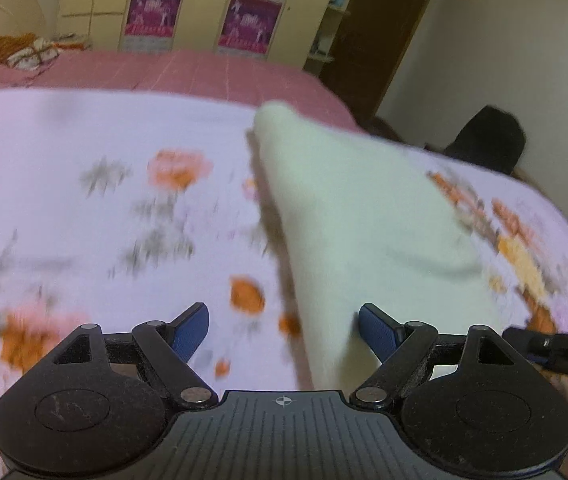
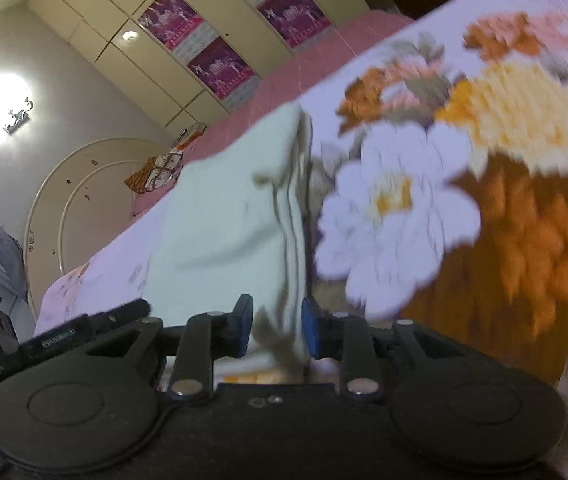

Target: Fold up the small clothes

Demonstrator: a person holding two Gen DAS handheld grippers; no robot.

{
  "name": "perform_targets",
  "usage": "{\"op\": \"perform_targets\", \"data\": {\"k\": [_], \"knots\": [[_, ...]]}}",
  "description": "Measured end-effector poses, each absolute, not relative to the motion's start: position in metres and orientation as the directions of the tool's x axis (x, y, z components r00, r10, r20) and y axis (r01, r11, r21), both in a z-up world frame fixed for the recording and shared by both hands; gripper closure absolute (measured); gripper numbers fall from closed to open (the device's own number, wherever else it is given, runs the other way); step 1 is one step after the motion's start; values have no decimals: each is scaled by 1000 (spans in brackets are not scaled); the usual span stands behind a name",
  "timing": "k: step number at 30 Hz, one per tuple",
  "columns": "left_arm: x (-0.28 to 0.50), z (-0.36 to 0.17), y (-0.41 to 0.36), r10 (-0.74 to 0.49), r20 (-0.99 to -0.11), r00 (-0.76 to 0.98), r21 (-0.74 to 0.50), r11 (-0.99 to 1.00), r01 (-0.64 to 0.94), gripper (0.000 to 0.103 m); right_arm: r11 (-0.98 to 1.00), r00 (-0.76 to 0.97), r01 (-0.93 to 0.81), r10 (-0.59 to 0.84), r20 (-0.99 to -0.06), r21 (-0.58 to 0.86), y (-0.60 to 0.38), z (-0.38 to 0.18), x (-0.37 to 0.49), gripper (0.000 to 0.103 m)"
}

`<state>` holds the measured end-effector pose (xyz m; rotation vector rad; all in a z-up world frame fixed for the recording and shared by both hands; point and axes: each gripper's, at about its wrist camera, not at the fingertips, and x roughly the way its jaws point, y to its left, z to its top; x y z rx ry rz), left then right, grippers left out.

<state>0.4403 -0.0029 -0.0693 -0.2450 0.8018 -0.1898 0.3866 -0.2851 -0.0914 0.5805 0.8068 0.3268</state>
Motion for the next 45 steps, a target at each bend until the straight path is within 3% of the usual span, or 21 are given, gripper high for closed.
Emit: {"op": "perform_targets", "data": {"k": [5,7,10,21,25,28,31,34,39,45], "knots": [[438,-66,-6,-239,-692,681,-258,963,75,20,807,652,-75,484,-583,586,-275,-90,390,81],[438,-66,-7,-233,-698,677,-249,966,76,20,828,651,-100,474,-593,552,-270,-86,390,93],[432,-64,-5,-232,-702,673,-240,967,84,20,862,654,-123,443,-614,491,-262,-79,383,94],[420,-58,2,-211,-701,681,-172,977,125,20,874,638,-83,416,-648,480,-264,-95,375,94],[435,-37,16,-207,-624,753,-215,973,89,20,899,688,-114,378,-619,422,-264,-72,371,76],[467,-30,15,-201,-609,767,-233,970,69,20,899,733,-128,370,-570,419,-265,-55,391,75],[496,-33,14,-212,-626,750,-276,960,41,20,903,757,-123,353,-550,411,-257,-49,424,75],[513,-41,8,-225,-646,729,-302,953,27,20,913,766,-134,342,-544,386,-246,-49,452,81],[527,-62,-9,-236,-708,665,-283,958,39,20,964,719,-163,262,-644,210,-225,-72,471,91],[524,-43,-26,-188,-695,694,-155,982,111,20,964,698,-131,254,-669,230,-238,-76,470,84]]}}
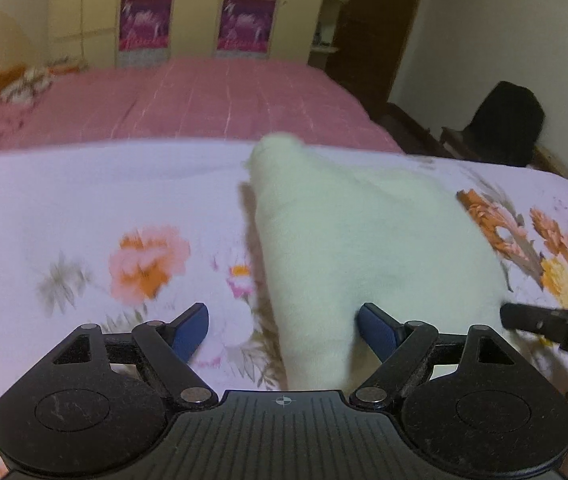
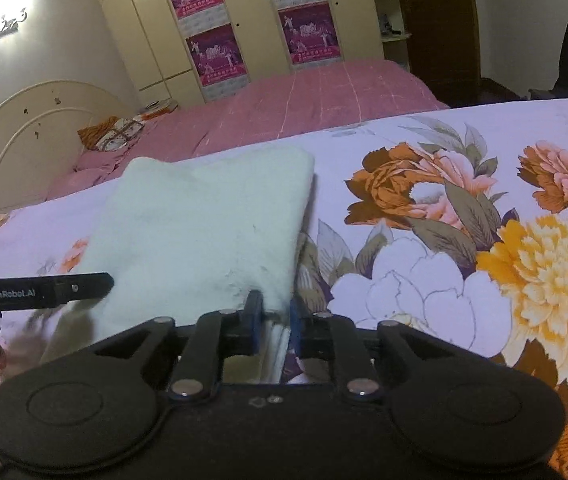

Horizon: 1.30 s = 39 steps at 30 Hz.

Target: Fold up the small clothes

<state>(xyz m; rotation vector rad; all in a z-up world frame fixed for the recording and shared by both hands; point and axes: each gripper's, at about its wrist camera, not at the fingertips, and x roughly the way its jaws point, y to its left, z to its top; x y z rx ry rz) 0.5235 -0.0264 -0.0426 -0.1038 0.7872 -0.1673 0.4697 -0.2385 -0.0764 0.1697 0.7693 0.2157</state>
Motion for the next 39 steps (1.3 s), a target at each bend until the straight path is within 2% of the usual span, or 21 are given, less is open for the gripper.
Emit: {"op": "perform_targets", "data": {"k": [2,4,8,13,19,23,25,27,31,35,39], "knots": [[515,-33,-17,-233,-662,713,-191,972,139,20,954,709,-125,279,-648,273,-245,-67,465,75],[514,-32,-9,-265,-661,702,-228,962,148,20,931,728,-109,313,-610,348,-260,-60,458,52],[520,-40,4,-329,-676,660,-319,937,141,21,853,682,-79,423,-597,515,-283,-73,464,50],[529,-68,12,-469,-670,575,-513,853,99,20,770,648,-60,513,-562,635,-292,-90,474,43],[535,-72,-2,-444,-688,574,-464,877,123,21,776,607,-100,544,-580,623,-279,-97,487,42],[542,-67,-13,-427,-704,568,-431,892,137,21,737,586,-103,587,-558,668,-278,-101,499,42],[547,-64,-22,-398,-718,571,-387,910,147,27,716,579,-98,606,-545,692,-279,-103,504,44],[550,-61,-33,-391,-723,569,-365,916,166,41,758,582,-109,573,-577,643,-272,-100,505,53],[552,-53,-52,-334,-739,585,-273,942,193,46,850,594,-154,488,-639,504,-248,-89,500,63],[546,-42,-64,-278,-735,619,-169,959,229,60,903,624,-172,409,-666,394,-227,-79,493,68],[541,-34,-66,-245,-730,638,-110,963,245,64,940,659,-186,335,-673,286,-212,-71,485,74]]}}
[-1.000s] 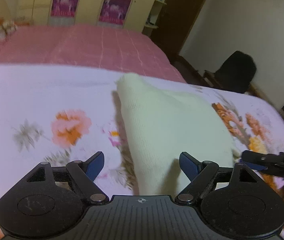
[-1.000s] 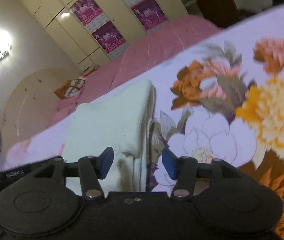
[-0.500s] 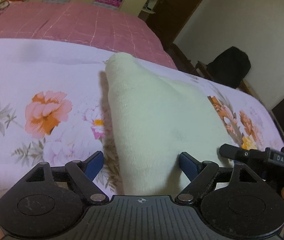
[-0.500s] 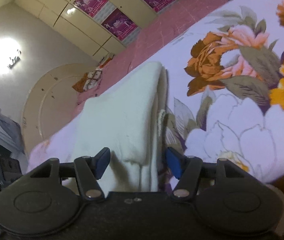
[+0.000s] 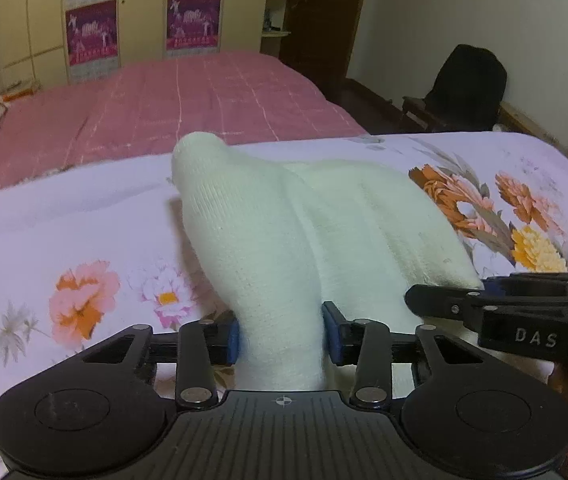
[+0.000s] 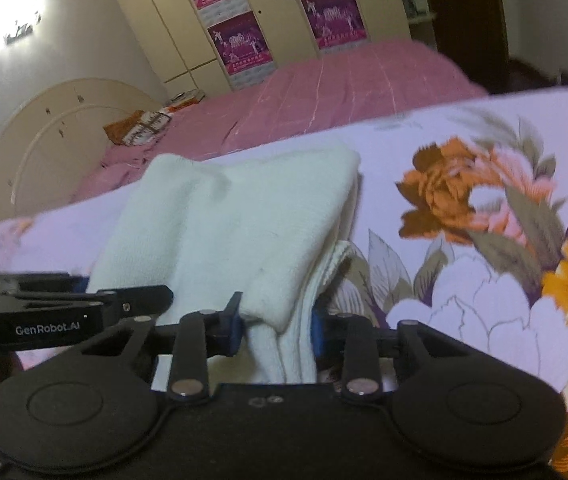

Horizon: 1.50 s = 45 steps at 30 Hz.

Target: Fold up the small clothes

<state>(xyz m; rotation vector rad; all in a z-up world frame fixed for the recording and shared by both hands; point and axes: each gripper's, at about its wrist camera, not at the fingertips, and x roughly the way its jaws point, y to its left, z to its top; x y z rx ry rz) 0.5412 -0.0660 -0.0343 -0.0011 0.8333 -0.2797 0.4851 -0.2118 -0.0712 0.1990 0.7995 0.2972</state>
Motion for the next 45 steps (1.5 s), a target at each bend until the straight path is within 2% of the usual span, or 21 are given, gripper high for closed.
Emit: {"op": "perform_targets", "data": {"k": [14,27,34,45], "knots": [[510,13,-65,-207,-668,715,-13,964,266,66,965,727,-222,258,-636,139,-187,-32,467,78],[448,56,19,-115,-631,768,31,984,173,66,939,750,-335,313,-583,73,-109,11,435,78],[413,49,72,-32,-648,761,79,991,108,66,907,714,-413,378,-590,83,-54,6,422,78],[376,5,128,52,-707,705,106,994,33,66,872,628,-469,439,-642,138,18,-27,399,78]]}}
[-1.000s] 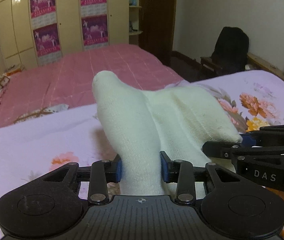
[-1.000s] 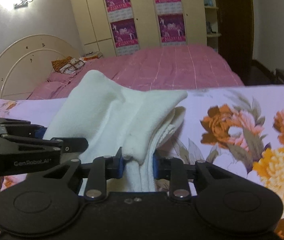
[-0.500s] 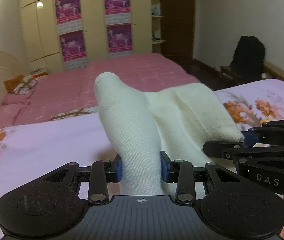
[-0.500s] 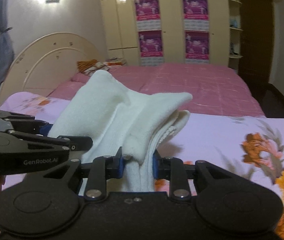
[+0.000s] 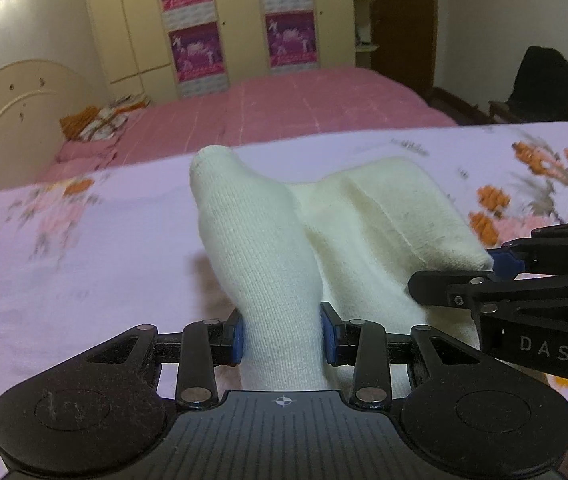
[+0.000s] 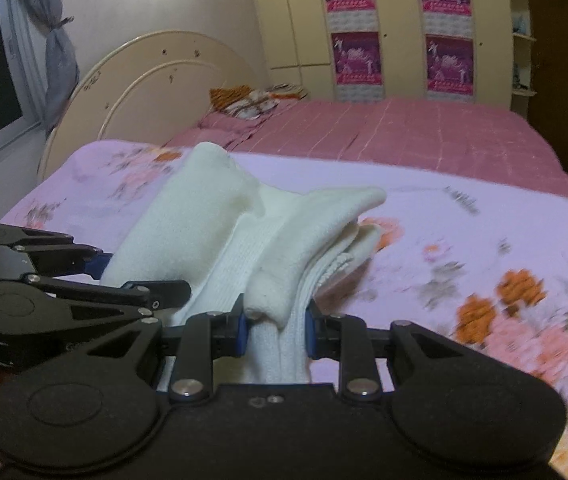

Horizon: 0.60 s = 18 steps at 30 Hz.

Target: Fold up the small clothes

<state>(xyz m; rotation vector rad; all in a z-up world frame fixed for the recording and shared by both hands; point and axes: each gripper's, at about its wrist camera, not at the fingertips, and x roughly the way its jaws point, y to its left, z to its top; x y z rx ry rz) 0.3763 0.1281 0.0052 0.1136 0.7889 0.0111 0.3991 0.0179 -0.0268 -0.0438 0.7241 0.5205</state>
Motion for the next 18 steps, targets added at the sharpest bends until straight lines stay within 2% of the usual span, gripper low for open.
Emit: {"op": "perform_targets", "data": {"k": [5,10,12,14,15,17,18], "knots": [[374,-16,139,45,-745,665,100,994,44,66,867,600,-476,444,-666,149,27,-43,393,78],[368,-31,142,31,-743,668,69,997,30,56,874,569,-454,432,-699,171,22,-61,392,78],[367,-34,148,30,-736,676,64,998,25,43,878,549,-430,440,-710,211,18,-70,394,77],[366,-37,154,61,-727,684,89,996,6,18,875,532,-407,460,-711,261,10,-76,399,76],[365,-38,159,67,-726,684,89,996,-4,12,870,523,-399,475,-708,289,5,-79,401,74],[360,-35,173,51,-724,688,56,998,-15,11,862,510,-378,499,-701,339,-4,-84,404,67],[356,-32,177,57,-710,702,52,998,-28,12,859,501,-363,507,-702,361,-10,-86,406,60]]}}
